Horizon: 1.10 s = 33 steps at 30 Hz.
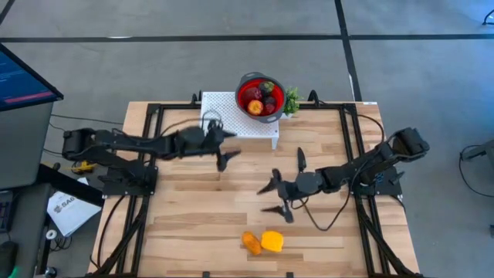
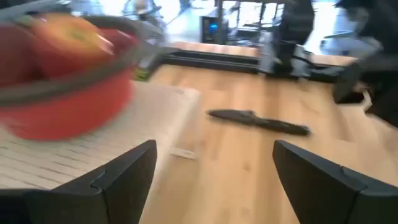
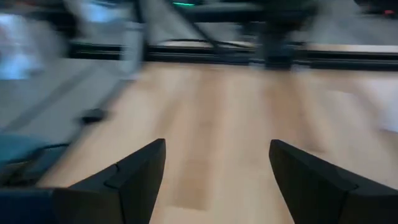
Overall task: Pick & Place Fruit
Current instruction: Put the yellow bell pepper into the red strainer bowl
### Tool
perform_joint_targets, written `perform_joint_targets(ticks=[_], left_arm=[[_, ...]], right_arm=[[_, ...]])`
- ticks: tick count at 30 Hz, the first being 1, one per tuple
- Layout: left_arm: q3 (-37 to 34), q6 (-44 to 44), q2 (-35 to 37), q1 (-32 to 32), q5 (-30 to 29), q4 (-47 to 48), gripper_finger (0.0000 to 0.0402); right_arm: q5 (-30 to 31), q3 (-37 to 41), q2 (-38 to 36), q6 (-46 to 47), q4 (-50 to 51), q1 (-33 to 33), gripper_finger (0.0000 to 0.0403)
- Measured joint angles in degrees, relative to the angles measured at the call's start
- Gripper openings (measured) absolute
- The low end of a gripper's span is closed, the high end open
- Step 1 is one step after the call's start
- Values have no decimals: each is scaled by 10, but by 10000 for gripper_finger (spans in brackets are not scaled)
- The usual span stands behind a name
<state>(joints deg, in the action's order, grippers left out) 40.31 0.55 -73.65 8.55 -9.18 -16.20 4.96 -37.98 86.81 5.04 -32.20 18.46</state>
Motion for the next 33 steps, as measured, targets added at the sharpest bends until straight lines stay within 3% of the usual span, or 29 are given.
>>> perform_joint_targets(ticks=[3,8,11,14,17,20,28,31,33], left_arm=[[-61,21,6,-39,0,-68,308],[-135,59,5,-96,-10,-155,301],[-156,89,5,-124,-45,-164,301],[-166,109,5,-148,-72,-170,301],[-168,121,5,-169,-97,-170,301],[-168,125,5,-191,-117,-179,301],[-167,174,5,-243,-138,-195,301],[-167,193,5,-255,-138,-198,301],[-167,200,5,-260,-138,-201,301]], right_arm=[[-78,0,6,41,-3,4,282],[-126,-10,16,94,43,37,300],[-142,-52,15,100,131,70,327],[-136,-106,16,102,299,102,350],[-54,-160,24,133,427,138,358],[65,-167,27,187,470,190,354],[343,-136,104,355,367,343,332],[411,-136,166,370,285,372,332],[425,-135,208,373,232,379,333]])
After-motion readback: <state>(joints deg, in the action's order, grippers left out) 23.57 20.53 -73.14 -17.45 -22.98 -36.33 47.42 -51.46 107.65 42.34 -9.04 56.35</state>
